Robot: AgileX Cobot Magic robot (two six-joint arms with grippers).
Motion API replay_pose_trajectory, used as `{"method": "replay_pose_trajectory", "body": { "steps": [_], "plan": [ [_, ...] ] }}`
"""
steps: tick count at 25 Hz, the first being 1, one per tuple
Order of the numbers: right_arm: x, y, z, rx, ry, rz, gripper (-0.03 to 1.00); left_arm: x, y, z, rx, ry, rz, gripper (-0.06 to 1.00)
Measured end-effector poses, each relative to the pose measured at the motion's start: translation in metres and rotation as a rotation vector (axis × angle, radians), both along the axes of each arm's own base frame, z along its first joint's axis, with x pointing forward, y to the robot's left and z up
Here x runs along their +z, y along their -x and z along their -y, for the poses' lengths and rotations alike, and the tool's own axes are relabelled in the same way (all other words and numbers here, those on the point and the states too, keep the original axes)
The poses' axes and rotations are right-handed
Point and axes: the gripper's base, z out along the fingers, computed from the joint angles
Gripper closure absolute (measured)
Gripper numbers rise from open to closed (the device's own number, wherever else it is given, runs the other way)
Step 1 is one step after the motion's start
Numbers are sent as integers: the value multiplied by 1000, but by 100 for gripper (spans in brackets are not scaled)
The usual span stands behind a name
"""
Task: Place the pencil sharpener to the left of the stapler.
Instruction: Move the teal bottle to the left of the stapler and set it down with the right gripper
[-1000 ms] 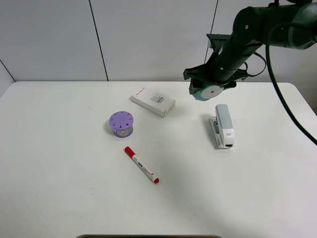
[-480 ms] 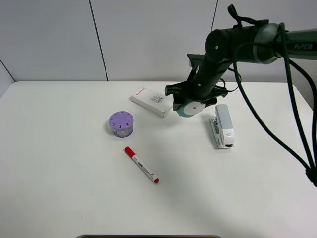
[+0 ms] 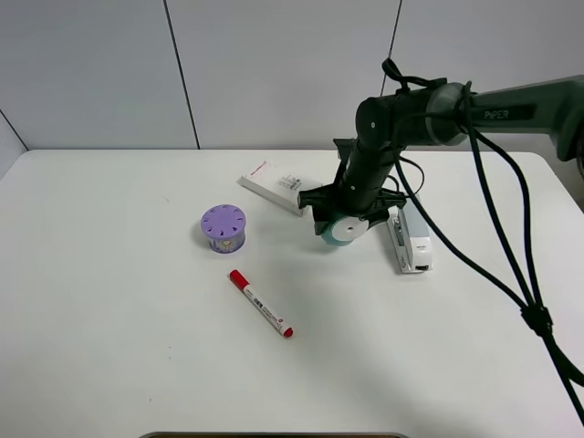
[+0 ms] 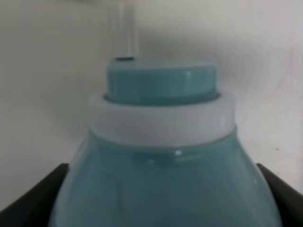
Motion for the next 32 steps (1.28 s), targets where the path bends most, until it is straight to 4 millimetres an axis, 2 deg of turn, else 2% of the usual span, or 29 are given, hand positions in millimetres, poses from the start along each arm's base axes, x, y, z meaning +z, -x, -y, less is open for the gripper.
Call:
{"method": "replay_pose_trajectory", "body": {
  "steps": [10,32],
  "plan": [
    [-27,-4,-2,-6,10,-19,29,0,0,0,0,0,0,-1],
    [-27,-5,-2,-31,3,-16,29,0,0,0,0,0,0,-1]
  ]
}}
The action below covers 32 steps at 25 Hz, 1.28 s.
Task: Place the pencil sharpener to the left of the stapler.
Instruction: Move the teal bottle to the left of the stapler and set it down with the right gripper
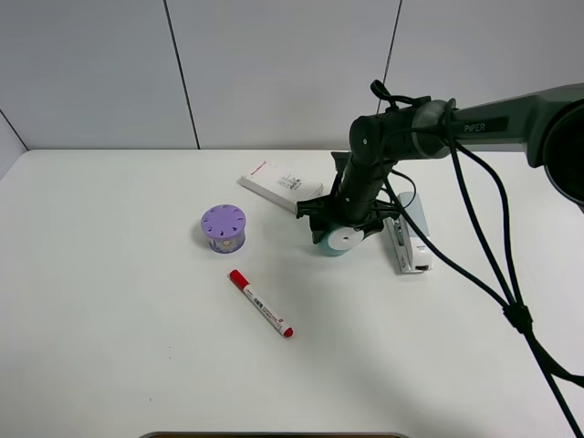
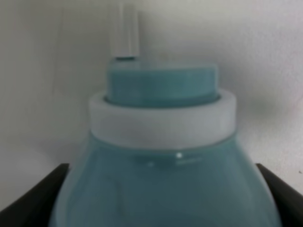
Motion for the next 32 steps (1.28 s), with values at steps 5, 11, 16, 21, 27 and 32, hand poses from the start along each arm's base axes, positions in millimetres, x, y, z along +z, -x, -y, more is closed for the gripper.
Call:
{"method": "replay_pose_trajectory", "body": {
  "steps": [5,11,16,21,27,32],
  "plan": [
    [0,0,0,0,0,0,29,0,0,0,0,0,0,-1],
    [0,0,0,0,0,0,27,0,0,0,0,0,0,-1],
    [0,-2,-1,-2,-8,18,5,0,0,0,0,0,0,-1],
    [0,-2,-1,-2,-8,18,-2,0,0,0,0,0,0,-1],
    [0,-2,-1,-2,-8,18,-2,0,0,0,0,0,0,-1],
    [0,-2,-1,-2,-8,18,-2,0,0,0,0,0,0,-1]
  ]
}}
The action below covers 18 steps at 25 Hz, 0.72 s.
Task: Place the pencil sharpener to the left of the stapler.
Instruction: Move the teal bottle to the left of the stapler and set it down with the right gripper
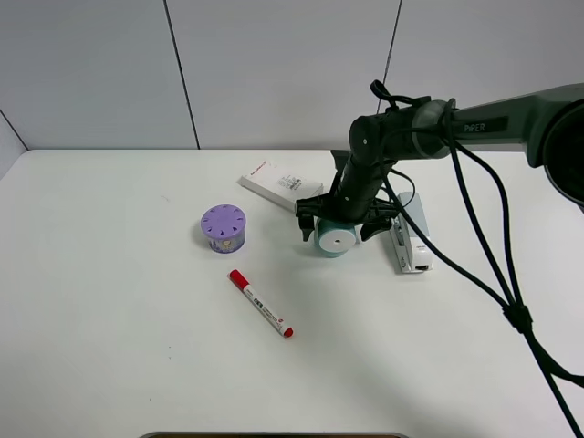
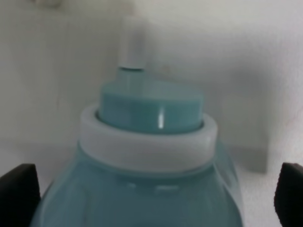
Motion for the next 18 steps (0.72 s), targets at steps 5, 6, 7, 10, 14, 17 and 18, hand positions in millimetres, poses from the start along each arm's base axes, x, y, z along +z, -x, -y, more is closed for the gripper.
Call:
{"method": "replay_pose_trajectory", "body": {
  "steps": [5,6,7,10,14,17,18],
  "plan": [
    [0,0,0,0,1,-3,-2,0,0,0,0,0,0,-1],
    [0,0,0,1,2,-4,-2,0,0,0,0,0,0,-1],
    [2,1,0,1,1,-2,-2,0,0,0,0,0,0,-1],
    [12,1,0,1,-6,10,-2,0,0,0,0,0,0,-1],
    [24,4,2,4,-10,13,-2,0,0,0,0,0,0,-1],
    [32,7,3,4,-5,-1,-2,0,0,0,0,0,0,-1],
    [36,8,3,2,-4,1,-2,0,0,0,0,0,0,-1]
  ]
}}
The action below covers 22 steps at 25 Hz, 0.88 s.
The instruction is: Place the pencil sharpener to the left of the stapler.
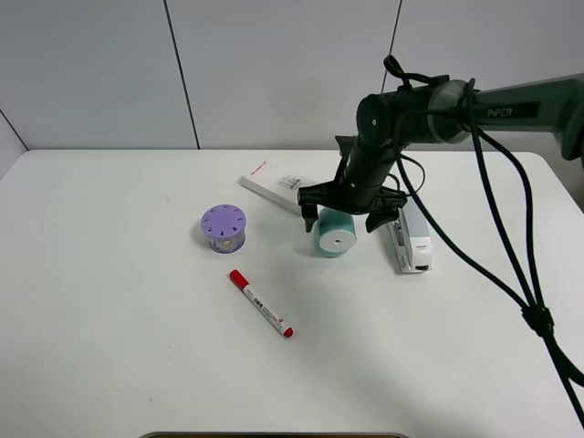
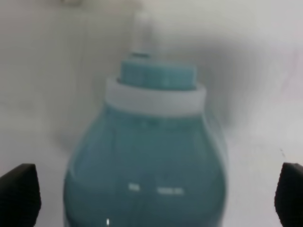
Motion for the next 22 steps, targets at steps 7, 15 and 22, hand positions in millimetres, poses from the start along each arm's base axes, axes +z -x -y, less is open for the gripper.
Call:
{"method": "replay_pose_trajectory", "body": {
  "steps": [7,15,22],
  "plan": [
    [43,6,5,-2,-20,78,-2,0,0,0,0,0,0,-1],
    [114,23,16,13,-58,239,-2,0,0,0,0,0,0,-1],
    [175,49,32,57,-73,394,-2,0,0,0,0,0,0,-1]
  ]
}}
